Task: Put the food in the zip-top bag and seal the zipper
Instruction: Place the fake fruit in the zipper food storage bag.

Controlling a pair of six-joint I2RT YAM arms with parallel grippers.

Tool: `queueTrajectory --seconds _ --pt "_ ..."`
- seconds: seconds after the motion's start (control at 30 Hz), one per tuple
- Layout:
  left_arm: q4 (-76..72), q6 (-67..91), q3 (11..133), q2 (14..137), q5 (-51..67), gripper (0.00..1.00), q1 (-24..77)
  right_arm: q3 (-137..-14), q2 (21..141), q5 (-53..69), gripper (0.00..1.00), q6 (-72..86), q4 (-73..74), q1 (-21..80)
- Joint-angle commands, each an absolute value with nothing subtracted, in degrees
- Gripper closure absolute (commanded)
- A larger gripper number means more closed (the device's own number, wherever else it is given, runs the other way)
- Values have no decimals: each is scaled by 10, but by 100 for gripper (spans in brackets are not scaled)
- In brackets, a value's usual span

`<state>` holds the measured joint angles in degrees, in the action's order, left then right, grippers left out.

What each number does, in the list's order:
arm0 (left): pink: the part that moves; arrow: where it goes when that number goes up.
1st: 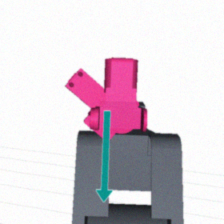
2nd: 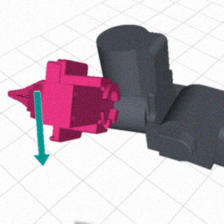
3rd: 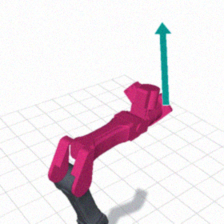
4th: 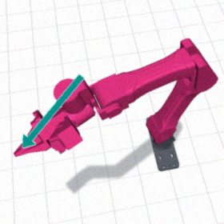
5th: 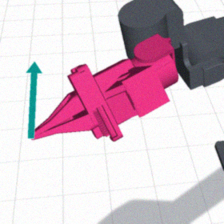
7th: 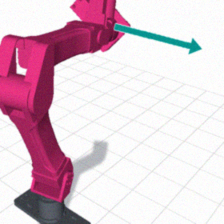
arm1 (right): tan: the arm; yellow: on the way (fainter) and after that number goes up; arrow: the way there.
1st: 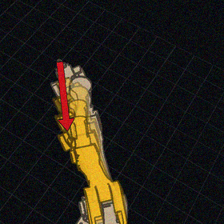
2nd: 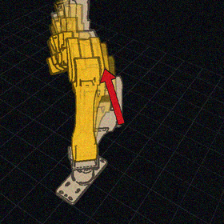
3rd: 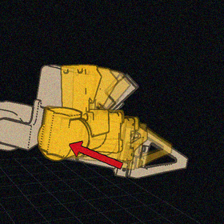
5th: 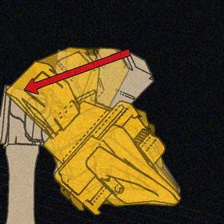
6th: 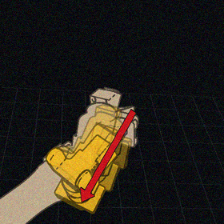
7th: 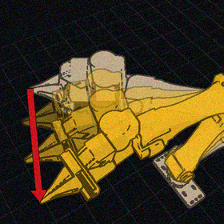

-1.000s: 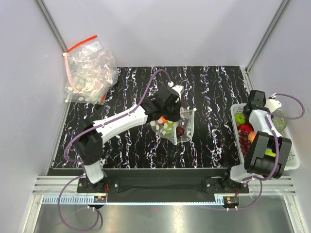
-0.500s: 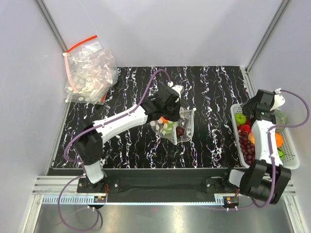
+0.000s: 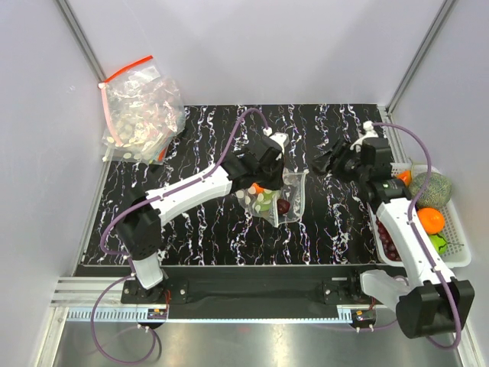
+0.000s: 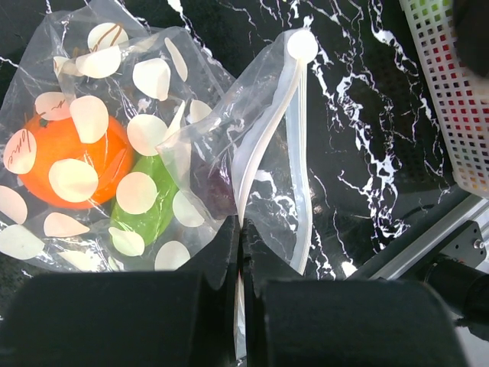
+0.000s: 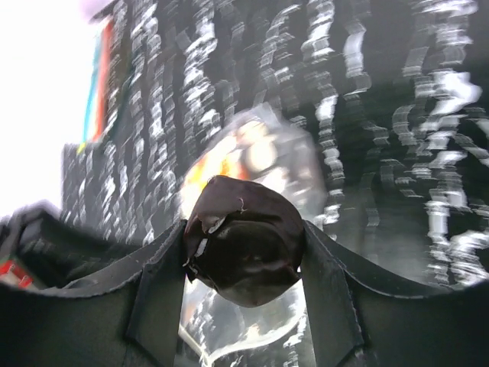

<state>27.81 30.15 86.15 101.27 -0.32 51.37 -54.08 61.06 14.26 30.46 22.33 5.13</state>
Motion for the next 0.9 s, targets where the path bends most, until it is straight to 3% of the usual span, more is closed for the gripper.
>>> queueTrajectory --seconds 0.0,0.33,0.77,0.8,0.83,0.87 --pt "281 308 910 999 -27 100 511 -528 606 171 44 316 177 105" --pt "306 316 919 991 -32 100 490 -474 619 113 45 353 113 245" --pt "300 314 921 977 -4 100 480 -414 628 68 42 374 54 275" --pt "300 315 921 976 -3 100 479 -417 640 69 39 374 44 279" --pt "298 316 922 976 -3 100 479 -422 647 63 9 374 42 282" --pt "298 315 923 975 -3 100 479 -434 655 57 1 373 42 288"
